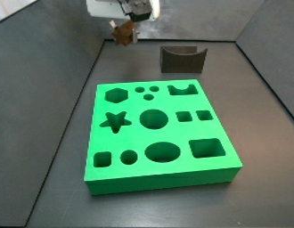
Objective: Pick up the star object. Move up. Place the star object on the fixture. Regrasp the star object. Move to above the board. Insert the star object.
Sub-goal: Place the star object on the fixture.
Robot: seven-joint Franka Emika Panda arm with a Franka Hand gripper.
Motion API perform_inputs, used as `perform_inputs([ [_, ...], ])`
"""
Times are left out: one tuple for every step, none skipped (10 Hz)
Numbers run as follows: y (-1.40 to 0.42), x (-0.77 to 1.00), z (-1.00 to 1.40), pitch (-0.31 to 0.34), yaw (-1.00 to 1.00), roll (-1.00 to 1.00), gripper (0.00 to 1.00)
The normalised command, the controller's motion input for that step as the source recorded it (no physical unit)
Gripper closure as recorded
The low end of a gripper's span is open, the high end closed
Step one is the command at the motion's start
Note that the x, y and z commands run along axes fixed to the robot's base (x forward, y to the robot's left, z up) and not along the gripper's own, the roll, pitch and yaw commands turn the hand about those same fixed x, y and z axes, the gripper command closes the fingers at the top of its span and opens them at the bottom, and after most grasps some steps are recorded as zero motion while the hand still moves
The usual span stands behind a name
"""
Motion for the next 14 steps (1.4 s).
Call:
perform_inputs([
  [0.0, -0.01, 1.0, 0.01, -0.01, 0.01, 1.0],
  [0.0, -0.01, 1.0, 0.02, -0.01, 0.01, 1.0],
  [0.0, -0.01, 1.0, 0.03, -0.01, 0.02, 1.0],
  [0.01, -0.02, 1.0, 0.04, -0.01, 0.02, 1.0],
  [0.01, -0.02, 1.0, 0.043, -0.02, 0.03, 1.0],
  [0.02, -0.02, 1.0, 0.044, -0.02, 0.03, 1.0],
  [0.02, -0.03, 0.83, 0.055, -0.02, 0.04, 1.0],
  [0.02, -0.02, 0.67, 0.062, -0.02, 0.04, 1.0],
  [0.02, -0.01, 0.46, 0.073, -0.02, 0.05, 1.0],
  [0.02, 0.0, 0.3, 0.083, -0.01, 0.05, 1.0],
  [-0.42, 1.0, -0.2, -0.046, 1.0, -0.22, 1.0],
  [-0.41, 1.0, -0.28, -0.037, 0.96, -0.21, 1.0],
  [-0.33, 1.0, -0.23, -0.05, 0.71, -0.2, 1.0],
  [-0.25, 1.0, -0.17, -0.019, 0.4, -0.21, 1.0],
])
